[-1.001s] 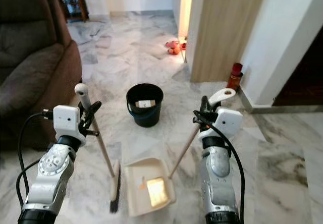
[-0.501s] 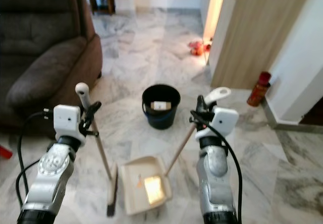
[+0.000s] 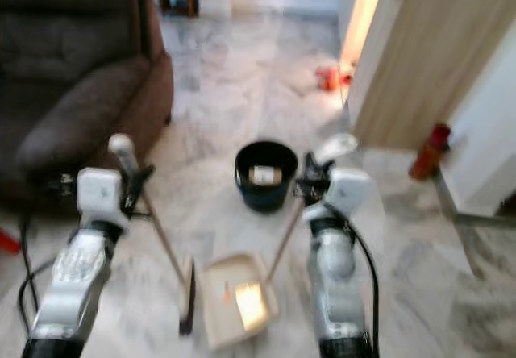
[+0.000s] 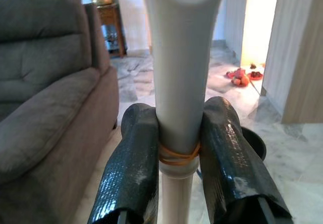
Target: Sweep floor
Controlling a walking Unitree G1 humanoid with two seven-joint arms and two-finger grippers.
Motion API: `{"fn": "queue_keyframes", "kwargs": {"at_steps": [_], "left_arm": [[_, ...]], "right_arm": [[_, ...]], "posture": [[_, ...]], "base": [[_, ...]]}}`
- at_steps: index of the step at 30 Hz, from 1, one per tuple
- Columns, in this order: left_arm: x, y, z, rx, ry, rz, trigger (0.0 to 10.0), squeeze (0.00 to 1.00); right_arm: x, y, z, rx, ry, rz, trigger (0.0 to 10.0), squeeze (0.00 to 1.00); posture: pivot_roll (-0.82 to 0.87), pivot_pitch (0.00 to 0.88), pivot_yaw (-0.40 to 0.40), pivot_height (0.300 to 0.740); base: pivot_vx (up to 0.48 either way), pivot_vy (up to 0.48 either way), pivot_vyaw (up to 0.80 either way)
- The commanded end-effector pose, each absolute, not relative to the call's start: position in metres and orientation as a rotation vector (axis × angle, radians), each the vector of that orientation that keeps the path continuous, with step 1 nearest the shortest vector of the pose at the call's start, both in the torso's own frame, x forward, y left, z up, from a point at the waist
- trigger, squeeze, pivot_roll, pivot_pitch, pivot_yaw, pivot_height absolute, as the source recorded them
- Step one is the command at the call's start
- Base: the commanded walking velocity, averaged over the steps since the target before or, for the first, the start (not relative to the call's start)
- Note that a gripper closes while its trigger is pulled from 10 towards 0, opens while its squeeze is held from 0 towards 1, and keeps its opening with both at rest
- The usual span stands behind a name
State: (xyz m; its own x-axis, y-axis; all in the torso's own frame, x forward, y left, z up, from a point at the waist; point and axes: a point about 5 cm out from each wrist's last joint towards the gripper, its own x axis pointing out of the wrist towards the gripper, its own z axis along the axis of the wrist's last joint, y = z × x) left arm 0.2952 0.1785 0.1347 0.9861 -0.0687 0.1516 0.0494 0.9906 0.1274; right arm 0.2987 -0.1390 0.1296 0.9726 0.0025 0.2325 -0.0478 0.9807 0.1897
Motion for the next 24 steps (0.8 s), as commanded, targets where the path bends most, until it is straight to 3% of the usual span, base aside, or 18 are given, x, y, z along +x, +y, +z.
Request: {"fn": "queue_keyframes", "kwargs": {"at_steps": [1,24], "left_arm": [[0.2969,0.1729,0.1453,0.132,-0.209,-0.076,10.0,0.0],[0.2975,0.1697,0.1442,0.126,-0.206,-0.097,10.0,0.0]], "right_arm": [[0.2993,-0.1436,0.1403,0.21,-0.287,0.014,10.0,0.0],[0.3003,-0.1427,0.1425,0.208,-0.302,0.02,10.0,0.0]], "posture": [[0.05,0.008,0.013,0.74],[0.04,0.0,0.015,0.74]], "base": [[0.274,0.0,0.0],[0.289,0.0,0.0]]}}
